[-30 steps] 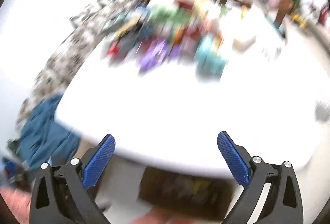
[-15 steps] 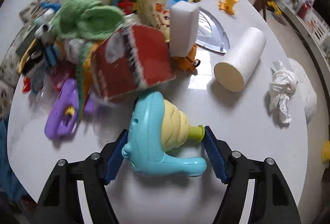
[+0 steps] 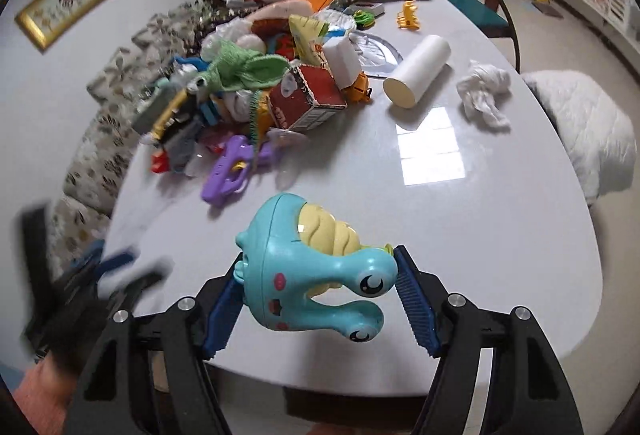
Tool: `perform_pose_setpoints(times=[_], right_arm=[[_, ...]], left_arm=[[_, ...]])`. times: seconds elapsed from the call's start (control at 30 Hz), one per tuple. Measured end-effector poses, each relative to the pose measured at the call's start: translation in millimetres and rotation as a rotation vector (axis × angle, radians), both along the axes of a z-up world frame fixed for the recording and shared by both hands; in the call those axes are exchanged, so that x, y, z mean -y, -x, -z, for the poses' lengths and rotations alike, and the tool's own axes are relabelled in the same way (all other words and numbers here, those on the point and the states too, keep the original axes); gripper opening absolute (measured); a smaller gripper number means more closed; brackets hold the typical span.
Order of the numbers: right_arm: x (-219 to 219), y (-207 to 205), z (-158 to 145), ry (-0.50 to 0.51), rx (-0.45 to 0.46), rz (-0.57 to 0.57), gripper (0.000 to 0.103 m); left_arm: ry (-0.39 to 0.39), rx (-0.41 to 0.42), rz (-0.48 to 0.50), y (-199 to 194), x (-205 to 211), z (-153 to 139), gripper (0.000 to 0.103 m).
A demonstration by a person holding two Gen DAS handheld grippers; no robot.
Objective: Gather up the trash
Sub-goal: 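Grasp the teal toy with the right tool while the left tool grasps a clear plastic ball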
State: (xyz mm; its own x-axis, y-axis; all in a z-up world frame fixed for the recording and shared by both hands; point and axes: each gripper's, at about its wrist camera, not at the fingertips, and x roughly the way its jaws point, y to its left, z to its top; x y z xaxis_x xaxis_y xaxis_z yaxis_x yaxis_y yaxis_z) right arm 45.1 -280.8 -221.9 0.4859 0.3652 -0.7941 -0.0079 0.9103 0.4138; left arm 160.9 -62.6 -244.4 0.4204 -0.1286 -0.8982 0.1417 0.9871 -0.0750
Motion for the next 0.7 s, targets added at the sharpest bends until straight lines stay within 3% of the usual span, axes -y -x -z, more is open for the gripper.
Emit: perform_pose_setpoints(times=[0.17, 0.27, 0.37, 0.4, 0.57, 0.7], right_arm=[[0, 30, -13, -0.054, 0.009, 0.006, 0.069], [-3, 39, -10, -0.055, -0.003, 0.006, 0.069], [-4, 45, -8, -0.057, -0.006, 0.007, 0.069], [-5, 46, -8, -0.052, -0.008, 0.005, 0.069], [-11, 43, -9, -0.060, -0.003, -0.006, 0.069], [-22, 38, -13, -0.057, 0.010, -0.031, 0.069]], left_arm=[[0.075, 0.010, -0.139, -73, -12, 6, 0.090], [0.074, -0.050, -0.188, -102, -13, 22, 0.087], [0.134, -0.105, -0.229, -114, -21, 37, 0.057], [0.154, -0.132, -0.243, -118, -26, 42, 0.042], [0.166, -0.133, -0.214, -117, -40, 37, 0.041], [0.236, -0.100, -0.176, -94, -59, 16, 0.041]])
